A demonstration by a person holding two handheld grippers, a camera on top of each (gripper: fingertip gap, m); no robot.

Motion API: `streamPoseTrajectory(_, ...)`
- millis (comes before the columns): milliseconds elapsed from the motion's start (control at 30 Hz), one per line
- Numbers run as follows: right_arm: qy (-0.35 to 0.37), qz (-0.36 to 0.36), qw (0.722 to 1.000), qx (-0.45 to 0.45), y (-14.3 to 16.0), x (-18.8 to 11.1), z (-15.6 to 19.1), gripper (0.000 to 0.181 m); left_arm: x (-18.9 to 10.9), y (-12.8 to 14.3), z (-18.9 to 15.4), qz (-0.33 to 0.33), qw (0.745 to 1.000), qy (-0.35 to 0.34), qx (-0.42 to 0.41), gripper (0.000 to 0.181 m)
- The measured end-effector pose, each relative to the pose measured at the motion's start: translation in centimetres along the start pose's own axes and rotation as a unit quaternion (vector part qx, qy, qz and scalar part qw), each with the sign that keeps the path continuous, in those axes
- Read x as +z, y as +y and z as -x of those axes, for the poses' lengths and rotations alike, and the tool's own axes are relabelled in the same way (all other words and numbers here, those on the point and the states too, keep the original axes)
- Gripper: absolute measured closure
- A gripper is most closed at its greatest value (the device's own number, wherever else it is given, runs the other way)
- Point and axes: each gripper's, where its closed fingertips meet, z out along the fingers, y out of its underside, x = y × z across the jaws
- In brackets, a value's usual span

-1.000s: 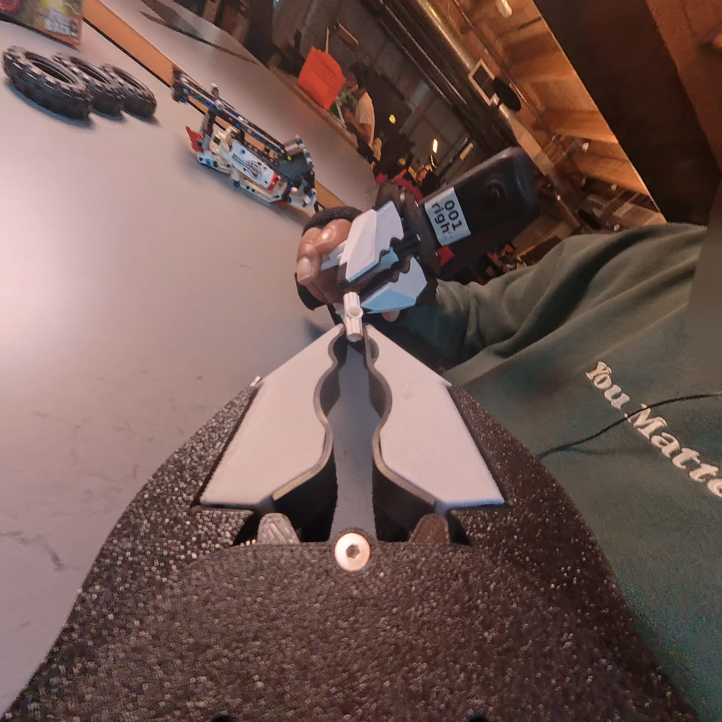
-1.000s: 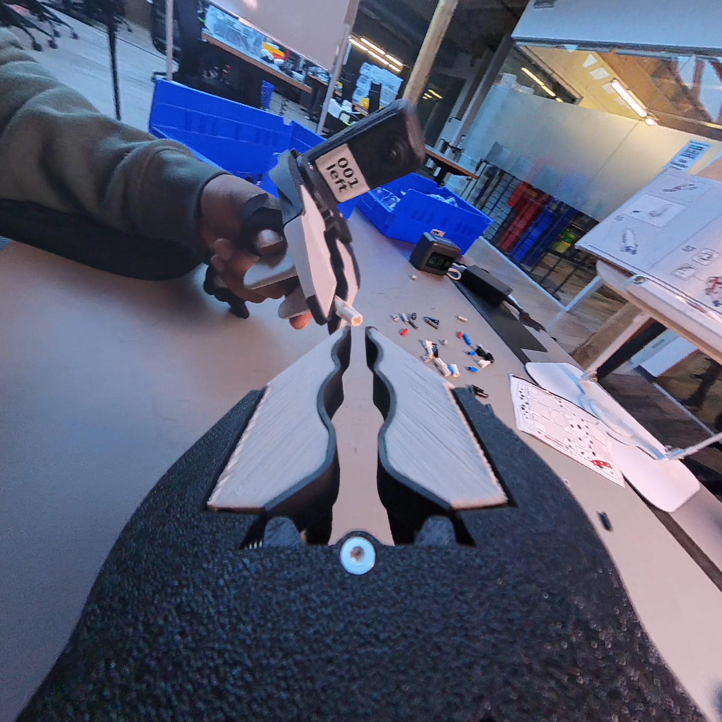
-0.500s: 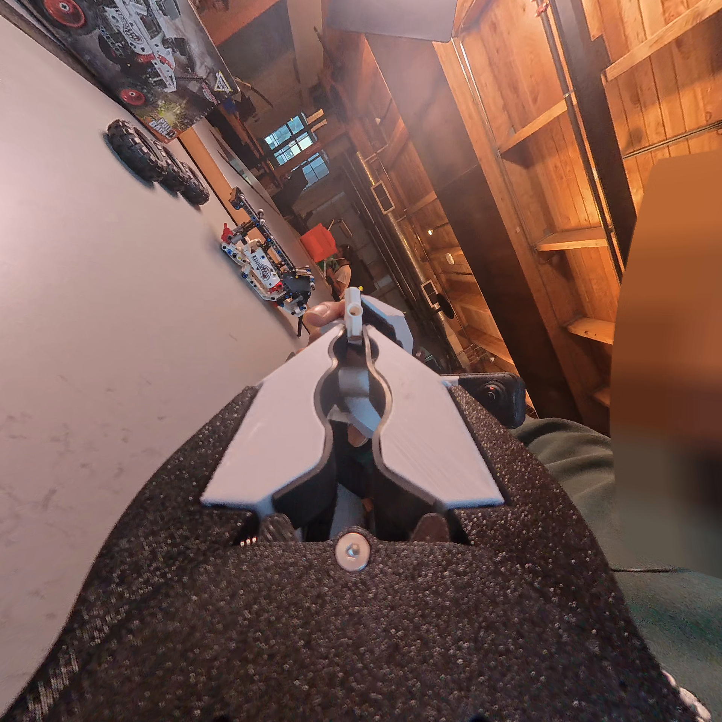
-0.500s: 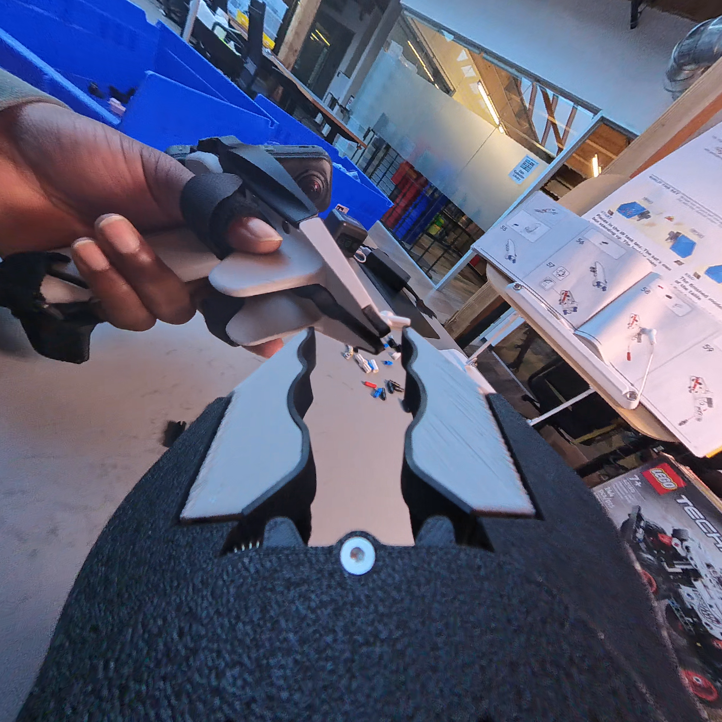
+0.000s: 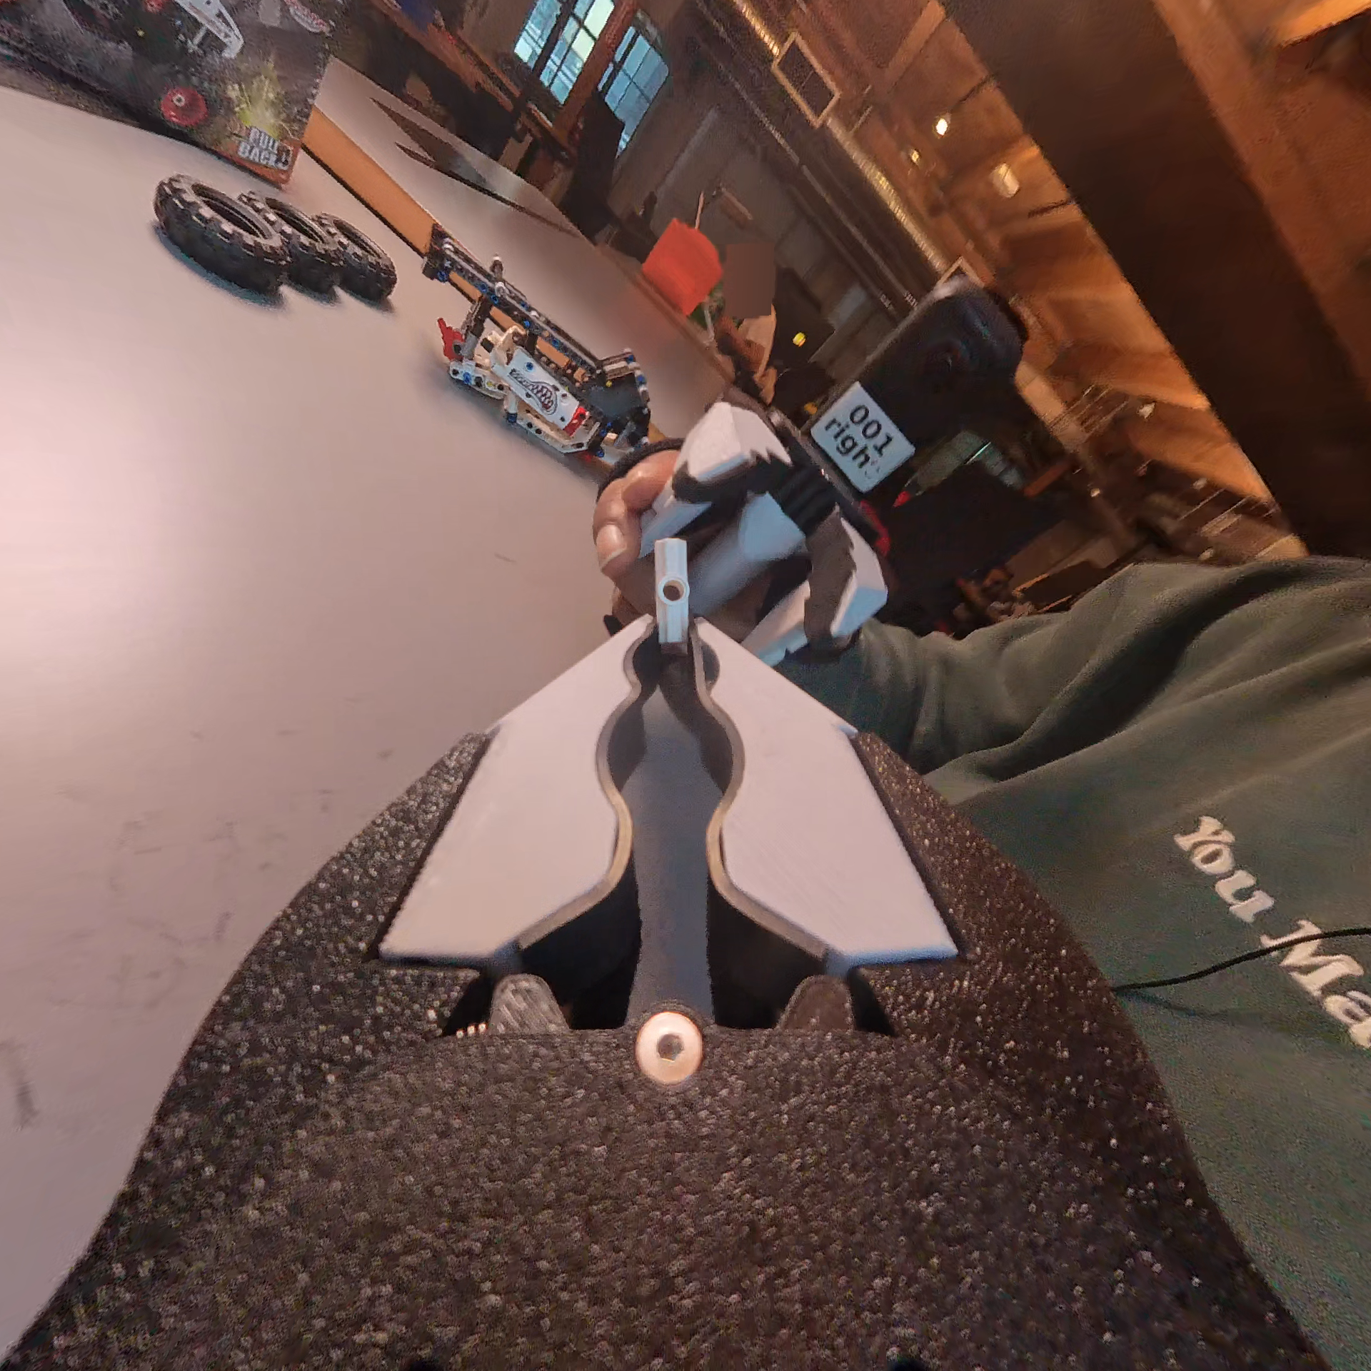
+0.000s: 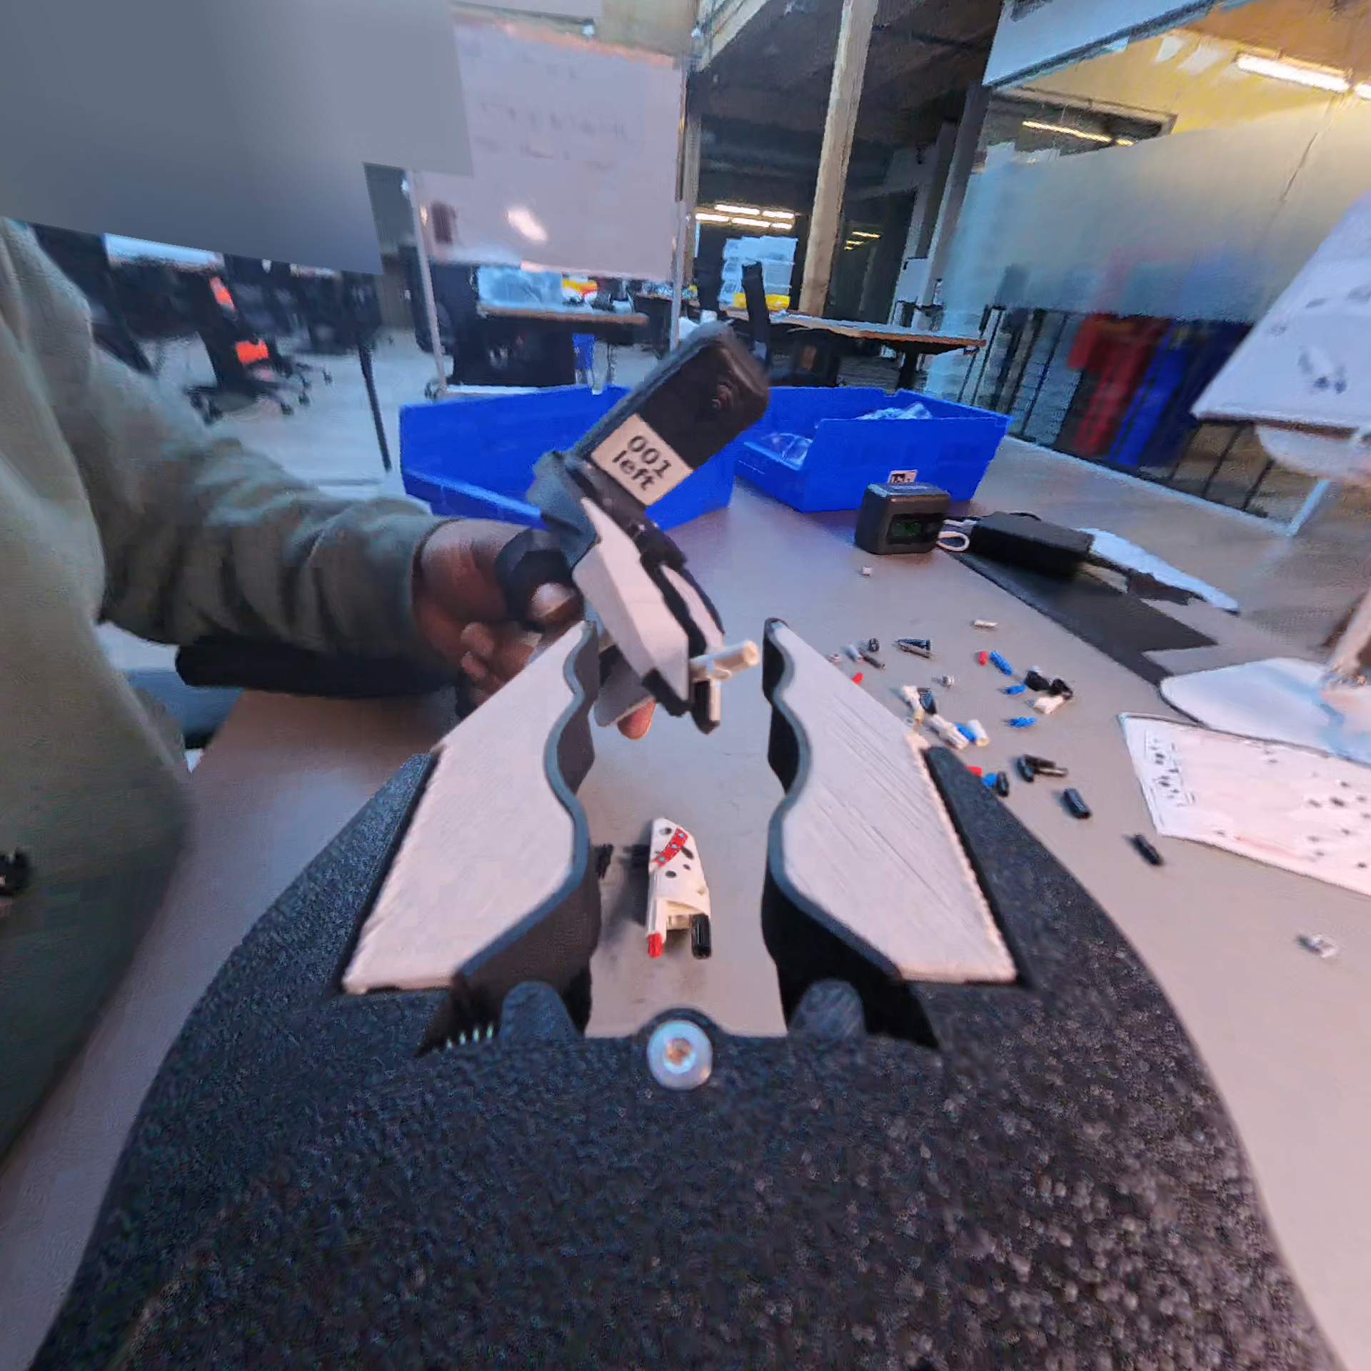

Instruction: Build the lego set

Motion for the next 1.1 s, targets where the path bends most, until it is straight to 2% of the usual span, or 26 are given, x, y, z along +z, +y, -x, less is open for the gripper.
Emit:
streamPoseTrajectory(100,0.0,-0.006,0.998,0.07,-0.1,-0.3,-1.1,0.15,0.3,0.6,-0.2,0.03,0.997,-0.028,0.069,0.175)
streamPoseTrajectory(167,-0.027,0.018,0.995,0.09,0.9,0.0,-0.3,0.157,0.5,0.9,-0.3,0.042,0.993,-0.04,0.1,0.175)
streamPoseTrajectory(267,-0.031,0.015,0.993,0.11,1.1,0.2,-0.3,0.173,0.7,1.6,-0.3,0.06,0.986,-0.053,0.143,0.175)
streamPoseTrajectory(367,-0.055,0.008,0.988,0.144,0.7,-0.1,0.0,0.174,0.8,1.5,-0.8,0.06,0.982,-0.051,0.171,0.175)
streamPoseTrajectory(467,-0.082,-0.004,0.982,0.169,0.1,-0.6,0.5,0.174,0.8,1.6,-2.1,0.055,0.987,0.006,0.154,0.171)
streamPoseTrajectory(667,-0.147,-0.03,0.963,0.223,-0.8,-1.4,1.3,0.175,0.2,1.6,-4.4,0.049,0.989,0.13,0.053,0.155)
streamPoseTrajectory(767,-0.185,-0.039,0.953,0.236,-1.1,-1.6,2.2,0.175,-0.3,1.3,-5.0,0.042,0.984,0.172,0.004,0.154)
streamPoseTrajectory(867,-0.216,-0.036,0.947,0.234,-1.2,-1.7,3.3,0.175,-0.1,1.8,-5.5,0.054,0.98,0.192,-0.011,0.157)
streamPoseTrajectory(1000,-0.245,-0.026,0.942,0.228,-1.1,-1.6,4.7,0.175,0.3,3.2,-6.7,0.083,0.974,0.212,0.007,0.174)
streamPoseTrajectory(1100,-0.26,-0.022,0.939,0.226,-1.1,-1.6,5.4,0.175,0.5,3.7,-7.0,0.093,0.973,0.212,0.019,0.175)
